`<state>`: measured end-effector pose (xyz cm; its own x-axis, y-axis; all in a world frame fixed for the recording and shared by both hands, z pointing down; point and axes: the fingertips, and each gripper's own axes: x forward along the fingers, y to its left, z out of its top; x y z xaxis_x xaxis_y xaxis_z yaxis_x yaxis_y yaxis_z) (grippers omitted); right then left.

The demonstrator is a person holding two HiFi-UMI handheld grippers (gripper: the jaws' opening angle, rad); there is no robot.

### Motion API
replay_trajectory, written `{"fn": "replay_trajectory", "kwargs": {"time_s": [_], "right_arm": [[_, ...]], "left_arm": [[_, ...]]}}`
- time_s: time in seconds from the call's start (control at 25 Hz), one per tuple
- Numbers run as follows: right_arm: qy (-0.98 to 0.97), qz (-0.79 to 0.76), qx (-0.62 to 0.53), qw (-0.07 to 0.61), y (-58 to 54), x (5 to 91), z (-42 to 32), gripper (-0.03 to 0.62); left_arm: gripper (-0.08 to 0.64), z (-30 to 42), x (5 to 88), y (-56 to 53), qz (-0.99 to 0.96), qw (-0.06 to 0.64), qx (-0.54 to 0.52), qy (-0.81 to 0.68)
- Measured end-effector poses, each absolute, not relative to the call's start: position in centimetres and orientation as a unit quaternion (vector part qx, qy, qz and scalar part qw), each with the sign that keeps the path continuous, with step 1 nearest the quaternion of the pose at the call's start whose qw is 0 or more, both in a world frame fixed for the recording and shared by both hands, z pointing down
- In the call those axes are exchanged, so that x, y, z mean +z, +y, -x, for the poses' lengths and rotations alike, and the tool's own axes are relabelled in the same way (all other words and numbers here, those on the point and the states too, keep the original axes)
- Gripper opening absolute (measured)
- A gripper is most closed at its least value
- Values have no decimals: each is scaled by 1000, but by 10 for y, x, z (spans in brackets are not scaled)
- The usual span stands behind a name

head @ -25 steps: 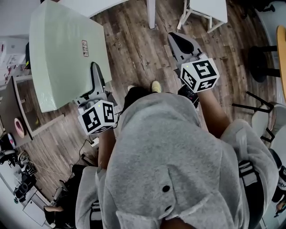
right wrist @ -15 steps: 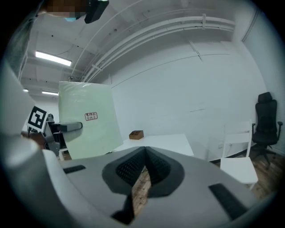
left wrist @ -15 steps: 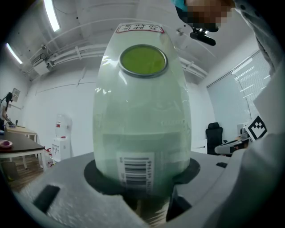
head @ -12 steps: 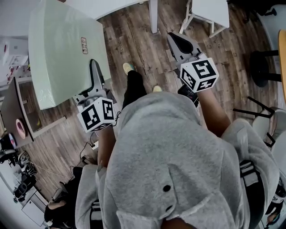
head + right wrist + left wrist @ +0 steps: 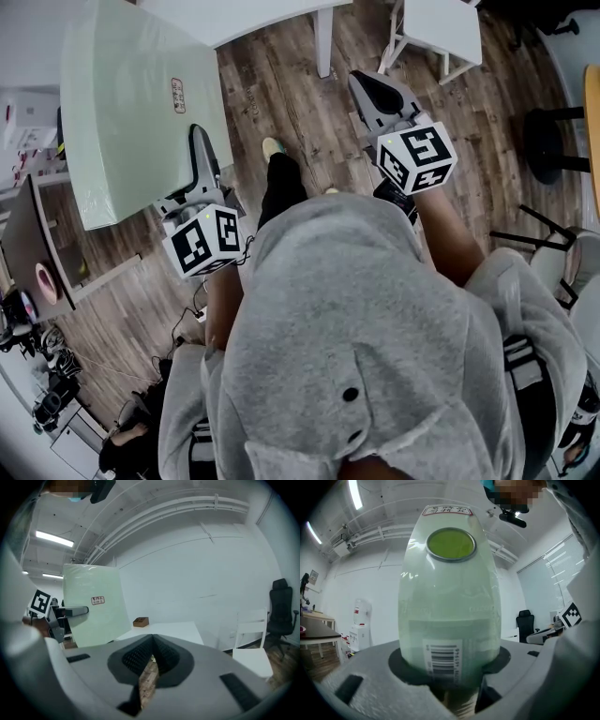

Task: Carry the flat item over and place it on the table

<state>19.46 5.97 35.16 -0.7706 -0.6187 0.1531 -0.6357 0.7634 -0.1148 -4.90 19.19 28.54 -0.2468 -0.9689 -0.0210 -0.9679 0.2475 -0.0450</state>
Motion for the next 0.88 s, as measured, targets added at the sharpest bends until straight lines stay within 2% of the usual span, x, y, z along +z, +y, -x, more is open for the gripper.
{"fn": "replay_trajectory", "kwargs": {"time_s": [0.88], "right_arm": [[-931,-345,82,89,-34,355,-101,26]], "left_arm": [[279,149,293,89,617,1,-7,787]]}}
